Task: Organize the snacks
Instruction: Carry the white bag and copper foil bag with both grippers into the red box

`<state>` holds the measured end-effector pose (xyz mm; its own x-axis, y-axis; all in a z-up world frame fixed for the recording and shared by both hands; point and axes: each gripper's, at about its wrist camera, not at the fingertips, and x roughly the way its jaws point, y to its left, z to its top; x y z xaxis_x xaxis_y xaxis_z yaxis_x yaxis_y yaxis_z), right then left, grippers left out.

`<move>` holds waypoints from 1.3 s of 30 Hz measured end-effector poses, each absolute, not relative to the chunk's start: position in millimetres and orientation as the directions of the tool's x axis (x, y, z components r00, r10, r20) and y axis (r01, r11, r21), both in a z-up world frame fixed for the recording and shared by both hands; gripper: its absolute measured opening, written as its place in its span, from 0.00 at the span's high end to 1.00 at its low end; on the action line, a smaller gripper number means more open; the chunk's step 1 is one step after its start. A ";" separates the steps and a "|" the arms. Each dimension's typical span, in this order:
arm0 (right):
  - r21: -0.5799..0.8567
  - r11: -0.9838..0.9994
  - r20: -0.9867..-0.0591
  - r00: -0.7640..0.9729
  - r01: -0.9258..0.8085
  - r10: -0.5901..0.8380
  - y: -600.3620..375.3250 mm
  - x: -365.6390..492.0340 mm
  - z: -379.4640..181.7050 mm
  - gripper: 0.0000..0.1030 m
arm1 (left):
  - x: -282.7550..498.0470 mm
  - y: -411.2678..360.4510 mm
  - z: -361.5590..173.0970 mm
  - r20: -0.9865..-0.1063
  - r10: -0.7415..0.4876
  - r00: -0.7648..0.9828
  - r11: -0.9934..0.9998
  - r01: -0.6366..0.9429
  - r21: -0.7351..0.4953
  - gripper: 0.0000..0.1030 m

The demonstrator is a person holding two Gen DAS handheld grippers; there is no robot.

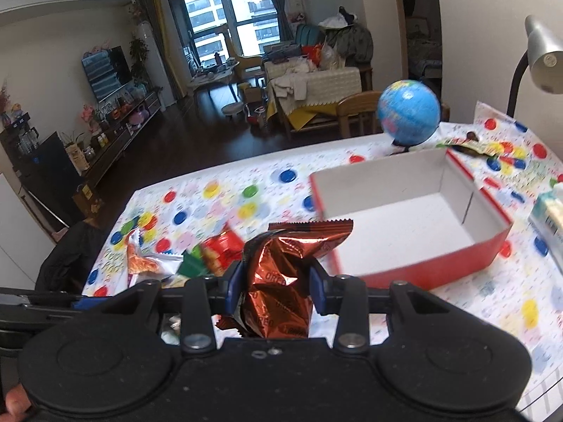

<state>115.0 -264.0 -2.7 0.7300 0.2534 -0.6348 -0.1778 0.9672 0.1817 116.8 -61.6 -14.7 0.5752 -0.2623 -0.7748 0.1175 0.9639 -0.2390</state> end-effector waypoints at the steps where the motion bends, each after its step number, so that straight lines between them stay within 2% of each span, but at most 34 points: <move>1: 0.179 0.968 -0.634 0.732 -0.176 0.250 -271.1 119.1 -1.7 0.64 | 121.4 -69.2 -13.5 -0.774 -0.264 0.576 0.964 0.122 -0.238 0.59; 23: 0.185 0.973 -0.672 0.705 -0.136 0.227 -418.1 229.4 -28.2 0.64 | 248.7 -230.4 -29.5 -0.808 -0.185 0.560 0.982 0.145 -0.124 0.58; 39: 0.193 0.974 -0.765 0.604 -0.117 0.224 -457.3 292.3 -91.7 0.64 | 317.1 -290.1 -87.8 -0.873 -0.112 0.475 0.983 0.184 -0.026 0.58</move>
